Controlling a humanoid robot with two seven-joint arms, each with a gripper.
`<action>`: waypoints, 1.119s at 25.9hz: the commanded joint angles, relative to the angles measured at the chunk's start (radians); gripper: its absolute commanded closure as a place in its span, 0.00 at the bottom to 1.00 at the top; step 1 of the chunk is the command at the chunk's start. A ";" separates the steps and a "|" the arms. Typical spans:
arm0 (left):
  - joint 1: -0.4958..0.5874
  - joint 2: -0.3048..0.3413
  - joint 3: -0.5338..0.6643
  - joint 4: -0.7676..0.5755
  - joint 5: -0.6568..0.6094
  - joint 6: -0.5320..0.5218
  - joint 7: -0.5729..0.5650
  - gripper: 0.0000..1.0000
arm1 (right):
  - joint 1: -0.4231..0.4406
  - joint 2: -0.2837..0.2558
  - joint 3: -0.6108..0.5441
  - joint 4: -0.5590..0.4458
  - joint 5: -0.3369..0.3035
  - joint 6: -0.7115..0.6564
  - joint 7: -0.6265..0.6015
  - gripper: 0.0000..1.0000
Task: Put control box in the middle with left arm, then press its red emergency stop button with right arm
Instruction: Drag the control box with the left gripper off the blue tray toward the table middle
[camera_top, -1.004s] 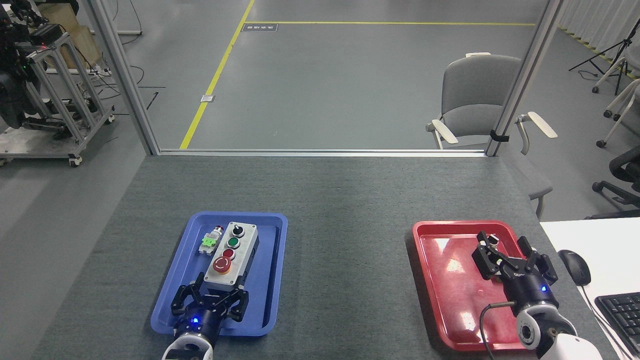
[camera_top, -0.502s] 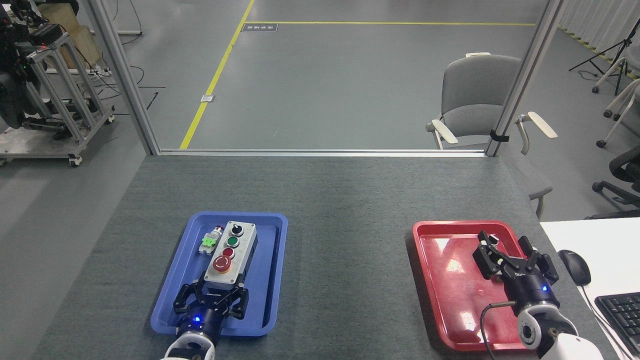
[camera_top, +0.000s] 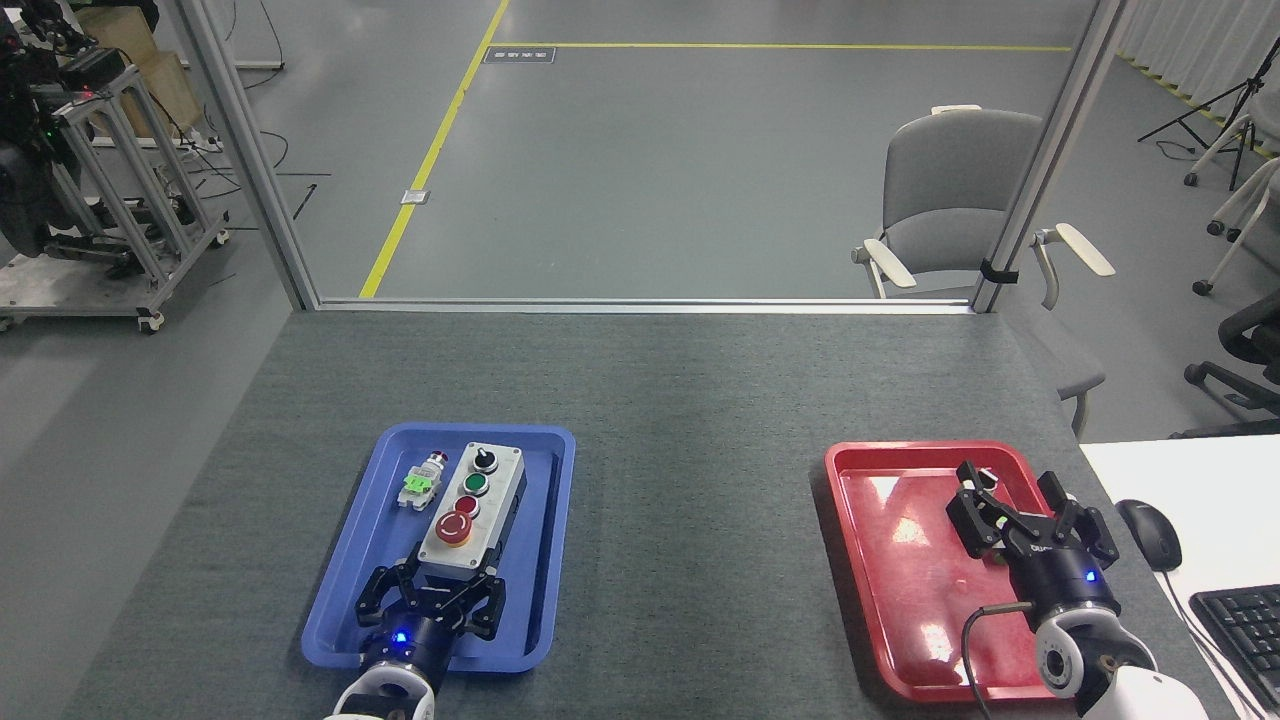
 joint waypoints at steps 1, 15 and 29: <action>0.000 -0.005 0.000 -0.008 0.000 -0.009 0.020 0.95 | 0.000 0.000 0.000 0.000 0.000 0.000 0.000 0.00; -0.002 -0.064 0.000 -0.046 0.000 -0.009 0.040 1.00 | -0.003 0.001 -0.001 0.000 0.000 0.000 0.000 0.00; -0.002 -0.122 0.006 -0.049 0.031 0.033 0.089 1.00 | -0.002 0.000 -0.001 0.000 0.002 0.000 0.000 0.00</action>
